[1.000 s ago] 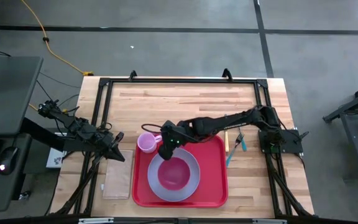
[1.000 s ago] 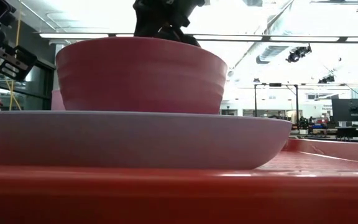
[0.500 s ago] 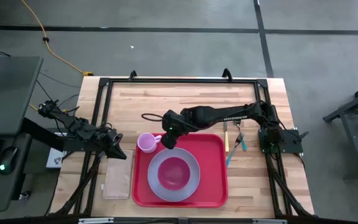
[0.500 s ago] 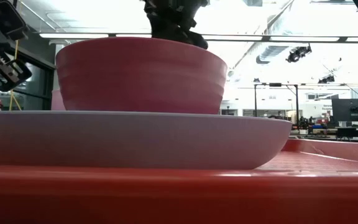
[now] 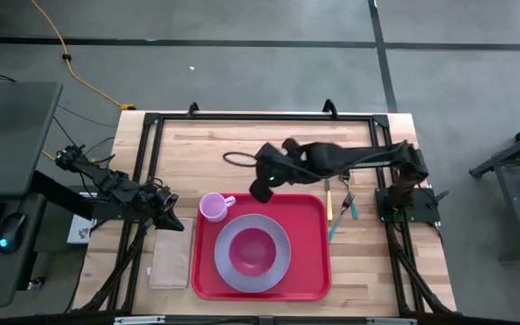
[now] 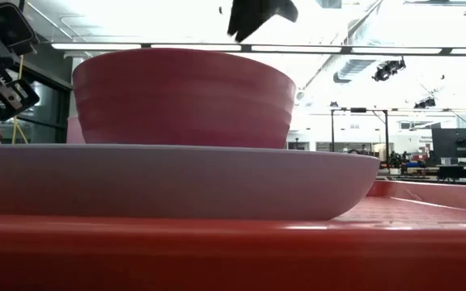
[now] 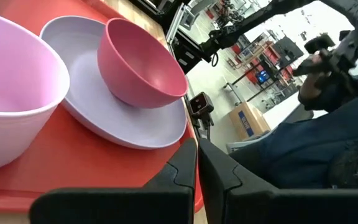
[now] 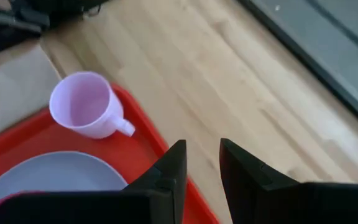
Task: Set up tray
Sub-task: Put the brown table napkin on the red serving tray to the right of the purple plate
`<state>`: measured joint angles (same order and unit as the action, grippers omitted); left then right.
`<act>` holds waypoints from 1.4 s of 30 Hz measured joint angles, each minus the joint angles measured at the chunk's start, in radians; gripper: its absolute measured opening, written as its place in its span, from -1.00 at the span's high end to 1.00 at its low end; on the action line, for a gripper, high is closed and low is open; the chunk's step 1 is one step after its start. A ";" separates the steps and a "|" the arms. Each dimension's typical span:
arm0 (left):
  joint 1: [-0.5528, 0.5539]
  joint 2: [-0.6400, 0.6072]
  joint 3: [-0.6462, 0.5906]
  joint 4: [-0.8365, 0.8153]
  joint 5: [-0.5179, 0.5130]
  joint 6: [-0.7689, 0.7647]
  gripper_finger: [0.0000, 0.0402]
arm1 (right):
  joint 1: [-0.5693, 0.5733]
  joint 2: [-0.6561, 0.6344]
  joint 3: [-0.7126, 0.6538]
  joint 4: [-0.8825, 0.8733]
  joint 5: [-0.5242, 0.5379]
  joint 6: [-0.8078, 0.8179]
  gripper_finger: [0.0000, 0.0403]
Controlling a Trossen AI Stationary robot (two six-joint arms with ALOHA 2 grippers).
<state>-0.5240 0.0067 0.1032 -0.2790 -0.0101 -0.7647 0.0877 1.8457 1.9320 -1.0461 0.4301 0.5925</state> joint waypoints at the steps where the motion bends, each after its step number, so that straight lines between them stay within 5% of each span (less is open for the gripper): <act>1: 0.000 0.000 0.000 0.000 0.000 0.000 0.78 | 0.004 -0.018 0.000 -0.014 0.013 -0.001 0.63; 11: 0.000 0.000 0.000 0.000 0.000 0.000 0.78 | 0.073 -0.171 0.000 -0.140 0.193 0.023 0.63; 24: 0.000 0.000 0.000 -0.001 0.000 0.000 0.78 | 0.241 -0.262 -0.001 -0.416 0.408 0.269 0.63; 36: 0.000 0.000 0.000 -0.001 -0.009 -0.004 0.78 | 0.360 -0.272 -0.007 -0.524 0.483 0.375 0.63; 42: 0.000 0.000 0.000 -0.001 -0.009 -0.008 0.78 | 0.365 -0.347 -0.155 -0.443 0.479 0.377 0.63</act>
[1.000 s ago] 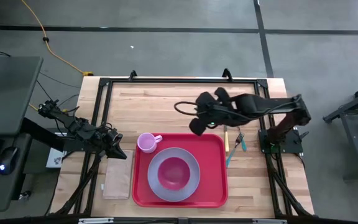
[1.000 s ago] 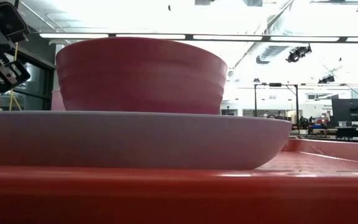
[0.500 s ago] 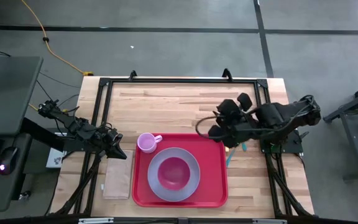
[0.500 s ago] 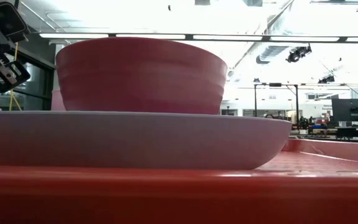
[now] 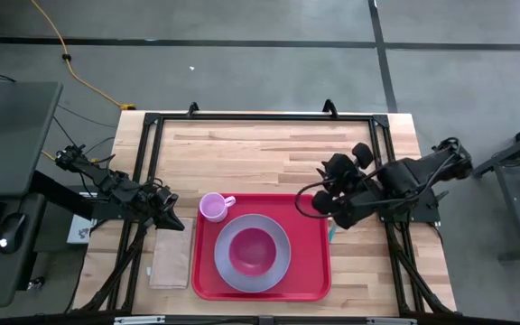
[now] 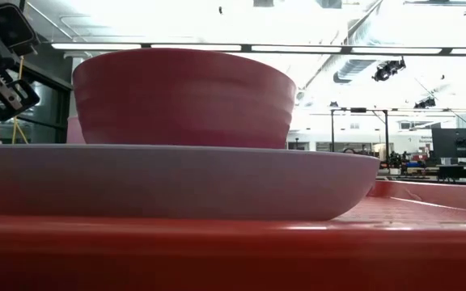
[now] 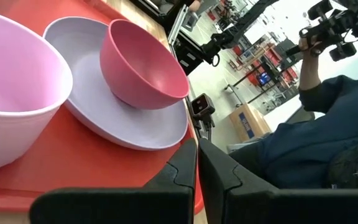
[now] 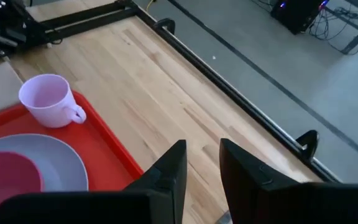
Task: Set up tray
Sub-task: Put the brown table napkin on the red serving tray to the right of the purple plate
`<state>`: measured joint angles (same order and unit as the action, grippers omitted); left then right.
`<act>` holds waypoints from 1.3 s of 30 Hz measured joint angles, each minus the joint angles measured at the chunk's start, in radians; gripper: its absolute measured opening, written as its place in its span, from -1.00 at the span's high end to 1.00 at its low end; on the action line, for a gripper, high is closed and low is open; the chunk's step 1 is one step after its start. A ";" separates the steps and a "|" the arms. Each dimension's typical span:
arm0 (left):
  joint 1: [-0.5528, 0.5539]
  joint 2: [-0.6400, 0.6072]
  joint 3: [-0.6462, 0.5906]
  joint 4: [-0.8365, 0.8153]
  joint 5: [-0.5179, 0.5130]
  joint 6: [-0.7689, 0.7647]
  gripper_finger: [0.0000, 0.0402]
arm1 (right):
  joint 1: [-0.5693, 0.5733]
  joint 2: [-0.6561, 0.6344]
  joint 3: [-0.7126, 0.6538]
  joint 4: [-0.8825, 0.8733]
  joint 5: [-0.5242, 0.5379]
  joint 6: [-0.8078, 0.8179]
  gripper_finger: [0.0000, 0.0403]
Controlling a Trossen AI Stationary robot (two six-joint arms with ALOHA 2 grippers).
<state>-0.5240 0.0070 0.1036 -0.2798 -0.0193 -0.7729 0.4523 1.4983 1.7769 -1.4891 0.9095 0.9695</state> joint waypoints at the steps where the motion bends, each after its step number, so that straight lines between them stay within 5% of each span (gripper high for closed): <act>1: 0.000 0.000 0.000 0.000 0.000 -0.007 0.78 | -0.001 -0.026 -0.046 0.030 -0.002 0.000 0.63; 17: 0.000 0.000 0.000 0.040 -0.042 -0.150 0.78 | -0.110 -0.525 -0.767 0.820 -0.188 -0.273 0.63; 29: 0.000 0.000 0.000 0.105 -0.175 -0.175 0.78 | -0.204 -0.739 -1.073 1.118 -0.357 -0.423 0.63; 39: 0.000 0.000 0.000 0.105 -0.181 -0.261 0.78 | -0.232 -0.864 -1.250 1.262 -0.412 -0.462 0.63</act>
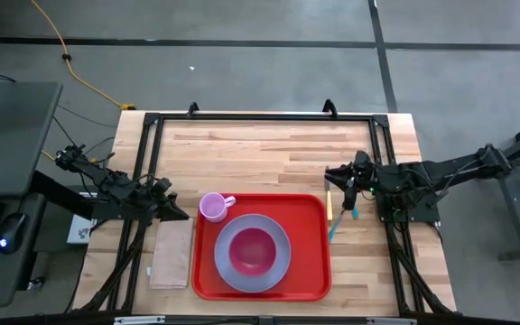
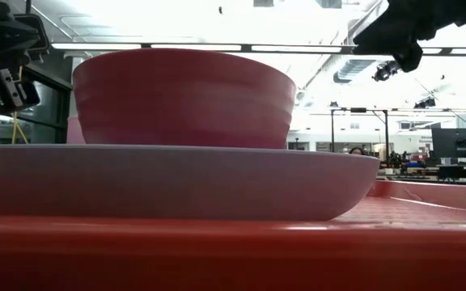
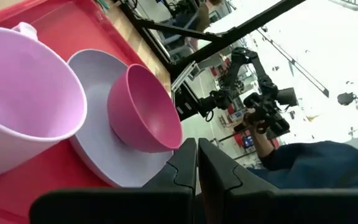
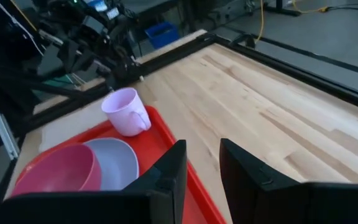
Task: Set up tray
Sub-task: Put the brown table napkin on the red serving tray to the right of the purple plate
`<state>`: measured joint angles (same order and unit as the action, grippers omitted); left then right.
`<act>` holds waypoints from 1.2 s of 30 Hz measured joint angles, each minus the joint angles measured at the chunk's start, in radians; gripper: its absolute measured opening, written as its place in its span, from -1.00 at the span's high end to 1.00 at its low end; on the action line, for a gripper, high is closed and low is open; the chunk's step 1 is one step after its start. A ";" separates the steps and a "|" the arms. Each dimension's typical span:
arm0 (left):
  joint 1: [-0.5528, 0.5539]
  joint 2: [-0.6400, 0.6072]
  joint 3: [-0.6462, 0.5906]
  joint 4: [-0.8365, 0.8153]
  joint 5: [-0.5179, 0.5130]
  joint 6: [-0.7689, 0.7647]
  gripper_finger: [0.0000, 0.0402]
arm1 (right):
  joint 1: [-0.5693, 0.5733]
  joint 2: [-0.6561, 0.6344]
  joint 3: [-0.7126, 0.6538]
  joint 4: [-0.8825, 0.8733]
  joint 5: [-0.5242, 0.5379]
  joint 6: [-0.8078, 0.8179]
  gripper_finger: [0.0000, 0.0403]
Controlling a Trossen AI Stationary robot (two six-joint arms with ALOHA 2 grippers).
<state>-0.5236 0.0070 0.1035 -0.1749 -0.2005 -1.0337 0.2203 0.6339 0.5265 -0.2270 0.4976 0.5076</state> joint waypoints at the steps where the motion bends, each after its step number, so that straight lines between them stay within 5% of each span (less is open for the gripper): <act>1: 0.000 0.000 0.000 0.000 -0.001 -0.009 0.78 | 0.000 -0.015 -0.018 0.016 -0.001 0.000 0.63; 18: 0.000 0.005 0.028 -0.007 0.082 -0.338 0.78 | 0.000 -0.132 -0.171 0.135 -0.012 0.007 0.63; 25: 0.000 0.056 0.148 -0.026 0.082 -0.300 0.78 | 0.000 -0.132 -0.171 0.134 -0.005 -0.017 0.63; 36: 0.000 0.231 0.394 -0.313 0.116 -0.287 0.78 | 0.000 -0.132 -0.304 0.323 0.015 0.014 0.63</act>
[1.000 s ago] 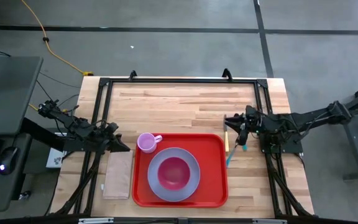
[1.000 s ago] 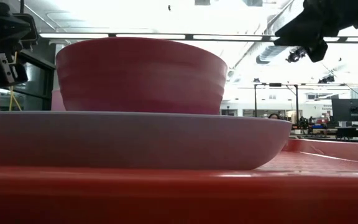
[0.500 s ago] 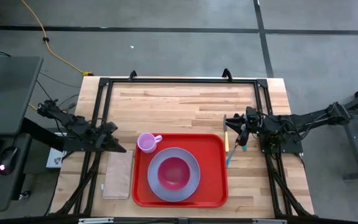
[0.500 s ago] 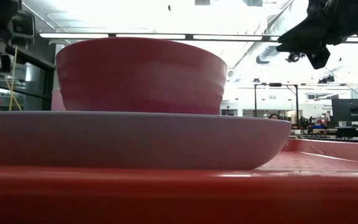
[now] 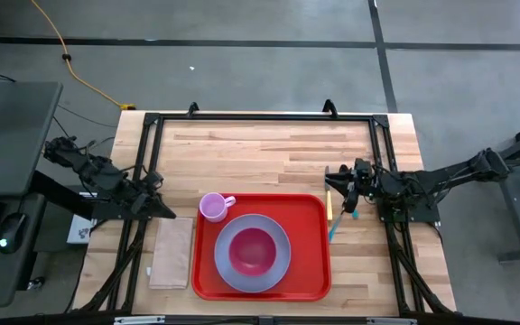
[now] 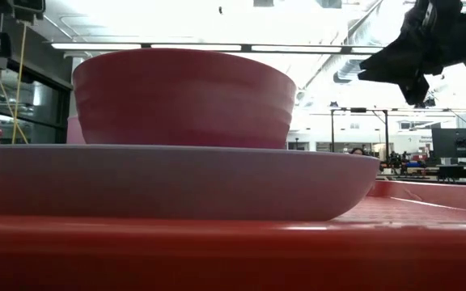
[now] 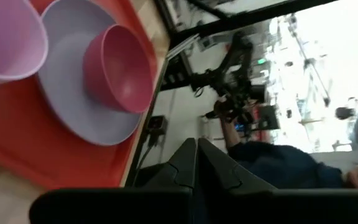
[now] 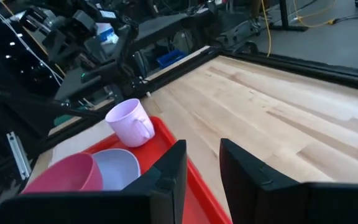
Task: Set up tray
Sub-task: Put the brown table napkin on the red serving tray to the right of the purple plate
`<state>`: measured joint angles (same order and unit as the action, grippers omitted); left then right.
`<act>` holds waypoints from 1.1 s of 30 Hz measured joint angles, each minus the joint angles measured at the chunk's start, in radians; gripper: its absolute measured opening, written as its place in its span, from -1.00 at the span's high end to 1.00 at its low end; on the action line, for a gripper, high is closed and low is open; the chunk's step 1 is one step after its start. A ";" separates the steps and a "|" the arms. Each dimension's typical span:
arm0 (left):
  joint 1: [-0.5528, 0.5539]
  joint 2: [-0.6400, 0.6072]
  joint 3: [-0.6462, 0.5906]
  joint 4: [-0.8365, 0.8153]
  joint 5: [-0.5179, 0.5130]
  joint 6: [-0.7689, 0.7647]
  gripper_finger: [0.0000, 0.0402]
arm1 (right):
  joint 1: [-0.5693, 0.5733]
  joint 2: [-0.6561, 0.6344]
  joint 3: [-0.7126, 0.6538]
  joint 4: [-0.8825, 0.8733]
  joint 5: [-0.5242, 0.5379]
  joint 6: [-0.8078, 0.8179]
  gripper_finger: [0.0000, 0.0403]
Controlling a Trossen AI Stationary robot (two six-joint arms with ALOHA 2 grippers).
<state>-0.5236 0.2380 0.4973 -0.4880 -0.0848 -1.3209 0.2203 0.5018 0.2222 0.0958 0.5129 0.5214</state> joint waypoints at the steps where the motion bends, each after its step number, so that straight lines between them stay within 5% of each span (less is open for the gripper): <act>1: 0.000 0.016 0.021 -0.021 0.006 -0.013 0.78 | 0.000 0.000 -0.005 0.001 0.000 0.009 0.63; 10: 0.000 0.135 0.171 -0.259 0.117 -0.186 0.78 | 0.000 0.000 -0.011 -0.017 -0.016 -0.006 0.63; 18: 0.000 0.198 0.181 -0.425 0.226 -0.361 0.78 | 0.000 -0.062 -0.010 -0.069 -0.021 -0.011 0.63; 33: 0.000 0.281 0.181 -0.532 0.232 -0.443 0.78 | 0.000 -0.281 -0.009 -0.212 0.024 -0.037 0.63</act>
<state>-0.5239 0.5188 0.6785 -1.0199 0.1474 -1.7643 0.2203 0.2207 0.2127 -0.1157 0.5365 0.4843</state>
